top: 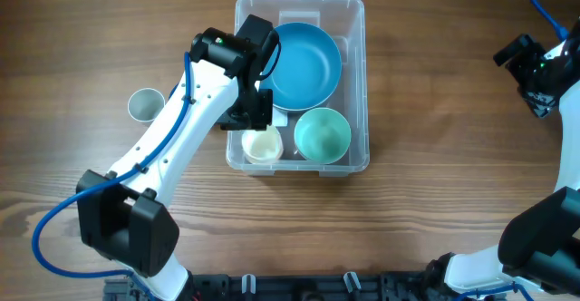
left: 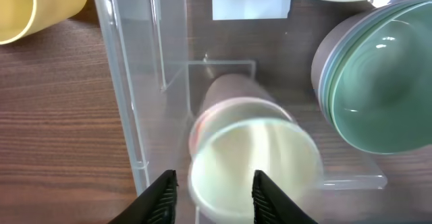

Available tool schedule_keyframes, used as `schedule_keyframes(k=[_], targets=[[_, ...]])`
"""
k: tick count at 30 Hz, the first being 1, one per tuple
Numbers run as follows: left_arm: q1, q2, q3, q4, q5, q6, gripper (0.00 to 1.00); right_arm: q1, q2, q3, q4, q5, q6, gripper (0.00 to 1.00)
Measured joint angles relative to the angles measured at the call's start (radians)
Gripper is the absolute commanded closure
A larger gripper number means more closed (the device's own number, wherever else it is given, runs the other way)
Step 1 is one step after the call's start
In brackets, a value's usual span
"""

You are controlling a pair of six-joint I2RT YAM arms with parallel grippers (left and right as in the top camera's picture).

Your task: Pack container

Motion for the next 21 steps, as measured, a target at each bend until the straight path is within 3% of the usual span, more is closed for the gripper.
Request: schedule_keyframes(k=[4, 10, 12, 16, 21], targets=[[0.050, -0.054, 0.026, 0.006, -0.009, -0.005, 0.46, 0.000, 0.000, 0.000, 0.000, 0.000, 0.000, 0.00], [0.297, -0.220, 0.058, 0.026, -0.042, -0.019, 0.43, 0.000, 0.000, 0.000, 0.000, 0.000, 0.000, 0.00], [0.458, -0.253, 0.067, 0.026, -0.051, -0.023, 0.42, 0.000, 0.000, 0.000, 0.000, 0.000, 0.000, 0.00], [0.641, -0.206, 0.035, 0.040, -0.044, -0.018, 0.39, 0.000, 0.000, 0.000, 0.000, 0.000, 0.000, 0.00], [0.733, -0.094, -0.103, 0.185, -0.005, -0.014, 0.43, 0.000, 0.000, 0.000, 0.000, 0.000, 0.000, 0.01]])
